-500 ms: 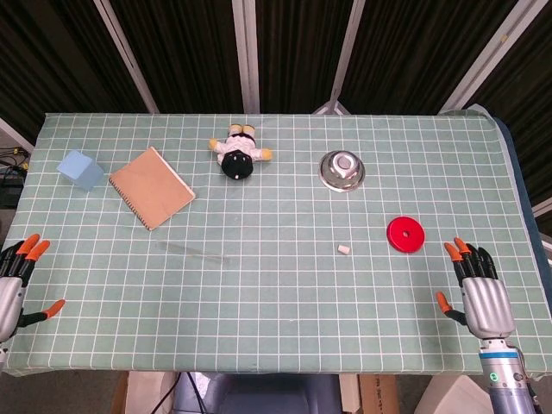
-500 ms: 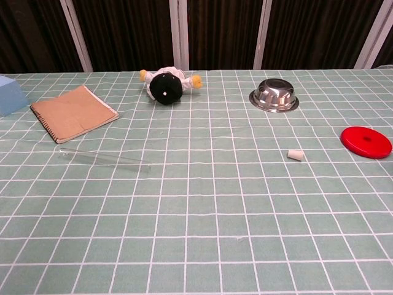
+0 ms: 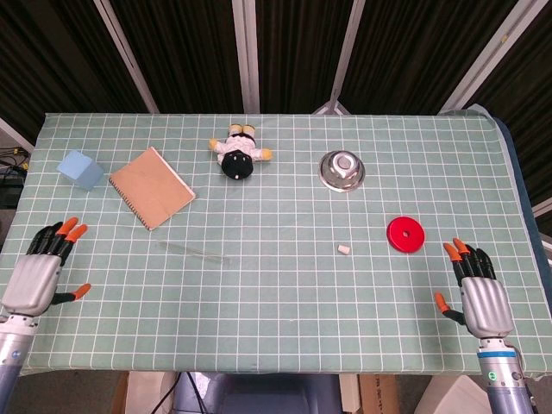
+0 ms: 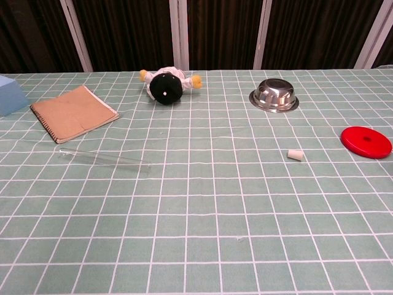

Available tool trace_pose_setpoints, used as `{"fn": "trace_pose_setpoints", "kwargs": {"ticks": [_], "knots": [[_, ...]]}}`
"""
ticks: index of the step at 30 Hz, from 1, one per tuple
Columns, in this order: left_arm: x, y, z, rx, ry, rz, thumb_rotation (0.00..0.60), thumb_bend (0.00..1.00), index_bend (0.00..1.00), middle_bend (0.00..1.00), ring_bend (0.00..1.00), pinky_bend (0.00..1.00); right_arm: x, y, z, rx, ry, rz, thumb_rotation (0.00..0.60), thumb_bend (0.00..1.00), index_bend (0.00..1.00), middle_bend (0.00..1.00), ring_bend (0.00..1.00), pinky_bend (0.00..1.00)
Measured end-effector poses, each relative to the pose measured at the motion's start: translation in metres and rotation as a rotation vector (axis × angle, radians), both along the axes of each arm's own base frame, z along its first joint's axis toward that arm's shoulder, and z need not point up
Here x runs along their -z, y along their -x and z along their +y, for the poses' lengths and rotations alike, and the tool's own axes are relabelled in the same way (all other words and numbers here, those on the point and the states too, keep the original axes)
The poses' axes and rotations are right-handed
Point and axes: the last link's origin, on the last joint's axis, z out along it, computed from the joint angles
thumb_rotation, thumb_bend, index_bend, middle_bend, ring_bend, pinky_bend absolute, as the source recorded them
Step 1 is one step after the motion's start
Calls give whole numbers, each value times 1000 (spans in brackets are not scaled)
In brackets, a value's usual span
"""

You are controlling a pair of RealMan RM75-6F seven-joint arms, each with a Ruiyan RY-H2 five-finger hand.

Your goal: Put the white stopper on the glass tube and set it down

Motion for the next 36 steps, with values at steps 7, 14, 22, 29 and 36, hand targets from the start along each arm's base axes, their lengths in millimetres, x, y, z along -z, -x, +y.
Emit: {"fn": "trace_pose_setpoints", "kwargs": {"ticks": [7, 14, 22, 29, 36], "knots": [[42, -44, 56, 87, 111, 71, 600, 242, 276, 254, 0, 0, 2, 2, -3, 16, 4, -11, 600, 386, 0, 0, 0, 0], [100, -80, 94, 91, 193, 112, 600, 286, 354, 371, 0, 0, 1, 3, -4, 23, 1, -22, 600, 385, 0, 0, 0, 0], [138, -94, 105, 79, 240, 148, 600, 310, 376, 401, 0, 0, -1, 4, -3, 29, 1, -33, 600, 385, 0, 0, 0, 0], [150, -93, 105, 73, 259, 174, 600, 337, 399, 402, 0, 0, -3, 6, -3, 33, 4, -43, 600, 385, 0, 0, 0, 0], [155, -90, 107, 55, 263, 181, 600, 352, 421, 402, 0, 0, -3, 6, -2, 33, 3, -49, 600, 385, 0, 0, 0, 0]]}}
